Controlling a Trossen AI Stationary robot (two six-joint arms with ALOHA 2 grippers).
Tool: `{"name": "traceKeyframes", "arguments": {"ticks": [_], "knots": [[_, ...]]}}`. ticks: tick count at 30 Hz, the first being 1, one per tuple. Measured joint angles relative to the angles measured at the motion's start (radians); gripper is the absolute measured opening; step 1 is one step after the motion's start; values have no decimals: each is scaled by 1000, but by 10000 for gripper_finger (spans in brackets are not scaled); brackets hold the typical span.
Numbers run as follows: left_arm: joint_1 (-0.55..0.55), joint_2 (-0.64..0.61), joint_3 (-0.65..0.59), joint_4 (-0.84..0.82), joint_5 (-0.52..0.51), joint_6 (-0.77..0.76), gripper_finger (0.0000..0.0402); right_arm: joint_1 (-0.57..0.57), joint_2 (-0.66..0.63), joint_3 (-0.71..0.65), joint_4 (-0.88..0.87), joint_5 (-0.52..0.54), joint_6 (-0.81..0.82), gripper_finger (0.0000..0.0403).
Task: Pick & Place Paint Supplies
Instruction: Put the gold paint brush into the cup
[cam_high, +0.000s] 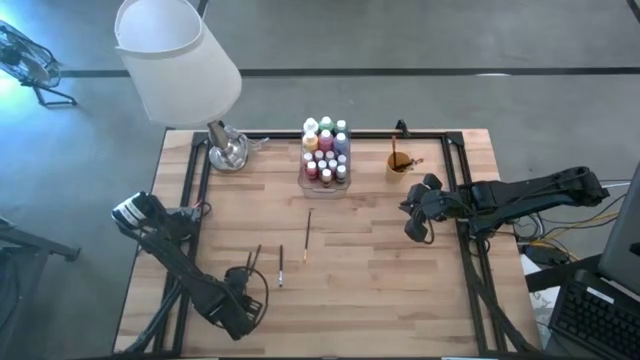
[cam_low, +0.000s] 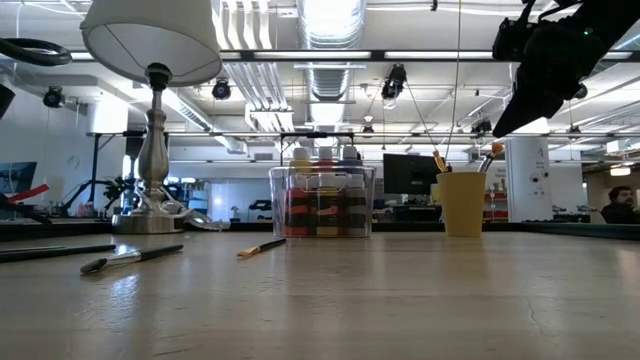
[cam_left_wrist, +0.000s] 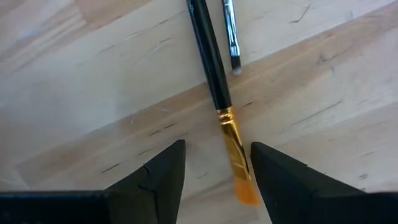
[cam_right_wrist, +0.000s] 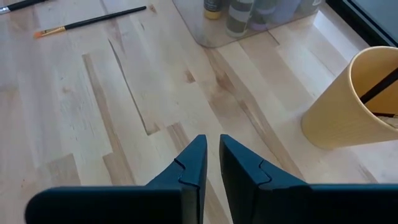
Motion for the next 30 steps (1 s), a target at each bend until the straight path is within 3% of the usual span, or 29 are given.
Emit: {"name": "traceKeyframes", "arguments": {"ticks": [7, 25, 30], "knots": [[0, 0, -3, 3, 1, -3, 172, 0, 0, 0, 3, 0, 0, 53], [0, -2, -5, -7, 4, 31, 14, 0, 0, -5, 6, 0, 0, 67], [0, -13, -8, -18, 4, 41, 9, 0, 0, -19, 6, -1, 0, 51]]}}
